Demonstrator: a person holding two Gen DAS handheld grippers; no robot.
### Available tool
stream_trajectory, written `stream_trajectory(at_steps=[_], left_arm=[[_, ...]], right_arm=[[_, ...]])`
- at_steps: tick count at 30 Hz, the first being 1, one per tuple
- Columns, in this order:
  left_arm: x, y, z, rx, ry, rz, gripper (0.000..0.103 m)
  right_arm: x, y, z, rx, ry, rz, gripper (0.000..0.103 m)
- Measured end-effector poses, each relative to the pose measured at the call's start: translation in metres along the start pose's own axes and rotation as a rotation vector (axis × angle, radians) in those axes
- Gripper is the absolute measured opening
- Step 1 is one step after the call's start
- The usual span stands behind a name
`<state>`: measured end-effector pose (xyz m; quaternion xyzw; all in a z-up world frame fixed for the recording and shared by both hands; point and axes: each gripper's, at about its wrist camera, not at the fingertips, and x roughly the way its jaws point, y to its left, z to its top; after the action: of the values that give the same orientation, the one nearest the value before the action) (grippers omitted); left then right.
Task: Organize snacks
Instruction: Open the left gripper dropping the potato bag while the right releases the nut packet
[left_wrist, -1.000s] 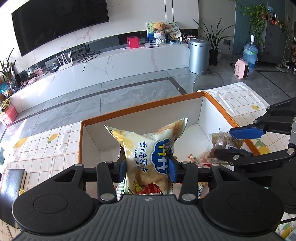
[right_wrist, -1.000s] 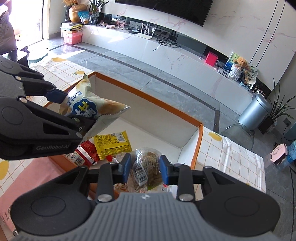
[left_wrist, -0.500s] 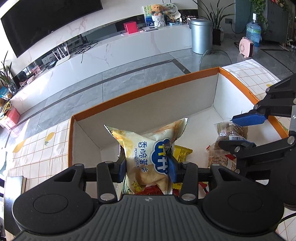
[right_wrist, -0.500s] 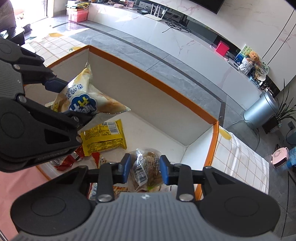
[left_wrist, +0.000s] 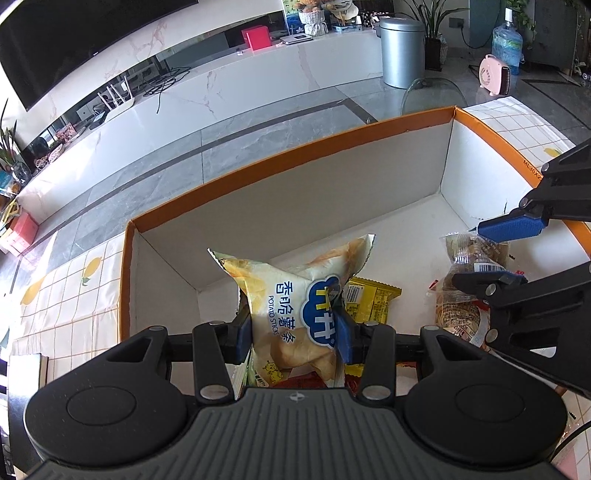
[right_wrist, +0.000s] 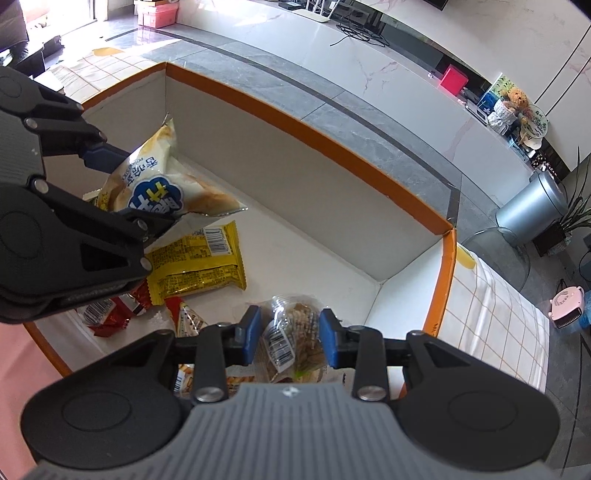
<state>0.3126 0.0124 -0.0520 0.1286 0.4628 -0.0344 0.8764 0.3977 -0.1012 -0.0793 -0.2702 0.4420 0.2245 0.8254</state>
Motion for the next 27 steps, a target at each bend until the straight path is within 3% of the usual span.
stream_trajectory(at_steps=[12, 22, 27], left_arm=[[0.004, 0.000, -0.003, 0.005, 0.013, 0.001, 0.057], [-0.010, 0.004, -0.002, -0.018, -0.040, -0.002, 0.077], [-0.021, 0.006, -0.003, -0.028, -0.071, 0.002, 0.081]], right_arm=[[0.003, 0.008, 0.003, -0.045, 0.013, -0.032, 0.034], [-0.007, 0.015, 0.003, -0.084, -0.004, -0.052, 0.050], [-0.015, 0.018, 0.001, -0.090, -0.013, -0.061, 0.061]])
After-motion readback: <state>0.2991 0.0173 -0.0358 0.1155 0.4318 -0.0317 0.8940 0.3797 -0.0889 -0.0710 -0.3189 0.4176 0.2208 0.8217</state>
